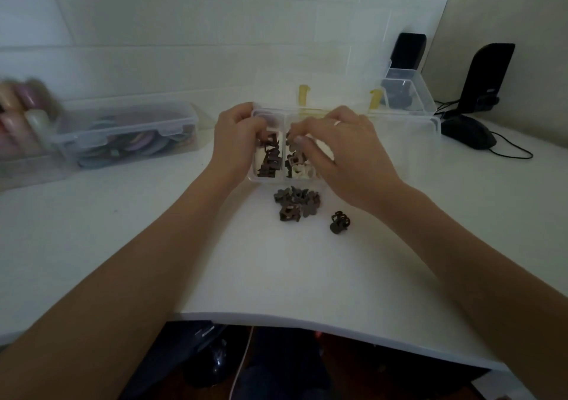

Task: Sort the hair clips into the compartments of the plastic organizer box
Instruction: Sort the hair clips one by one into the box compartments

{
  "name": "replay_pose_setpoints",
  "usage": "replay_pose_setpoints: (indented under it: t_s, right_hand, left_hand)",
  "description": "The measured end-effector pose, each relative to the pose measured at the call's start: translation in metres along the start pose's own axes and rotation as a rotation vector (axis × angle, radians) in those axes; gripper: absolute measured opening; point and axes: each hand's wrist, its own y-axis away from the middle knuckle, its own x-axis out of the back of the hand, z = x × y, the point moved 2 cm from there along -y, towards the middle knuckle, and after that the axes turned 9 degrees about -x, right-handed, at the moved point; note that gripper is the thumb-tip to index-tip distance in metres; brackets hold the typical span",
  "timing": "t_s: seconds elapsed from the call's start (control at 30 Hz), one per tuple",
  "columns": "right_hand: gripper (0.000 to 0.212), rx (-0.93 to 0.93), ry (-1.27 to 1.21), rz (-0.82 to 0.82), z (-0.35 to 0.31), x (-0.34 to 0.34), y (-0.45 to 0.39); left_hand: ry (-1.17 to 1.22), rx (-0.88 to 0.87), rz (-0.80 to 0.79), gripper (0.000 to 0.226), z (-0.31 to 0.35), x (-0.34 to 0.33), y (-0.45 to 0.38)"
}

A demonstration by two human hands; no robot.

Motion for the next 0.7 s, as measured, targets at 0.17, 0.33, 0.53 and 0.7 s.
replay_pose_setpoints:
  t_s: [0.17,0.33,0.53,0.7]
  right_hand:
    - [0.008,0.035,-0.216,-0.06,-0.01,0.028,0.002]
    - [0.012,0.061,-0.045,-0.452,-0.005,0.036,0.003]
    - [0.023,0.016,0.14,-0.565,-0.004,0.029,0.007]
    - [0.014,0.018,0.157,-0.585,-0.007,0.025,0.01]
  left_hand:
    - [-0.021,0.014,0.008,0.026,0.001,0.001,0.0]
    - [-0.053,-0.007,0.009,0.02,0.003,0.0,0.001]
    - [-0.077,-0.011,0.01,0.013,0.003,-0.001,0.0]
    - [-0.068,-0.005,0.013,0.013,0.001,0.001,0.0]
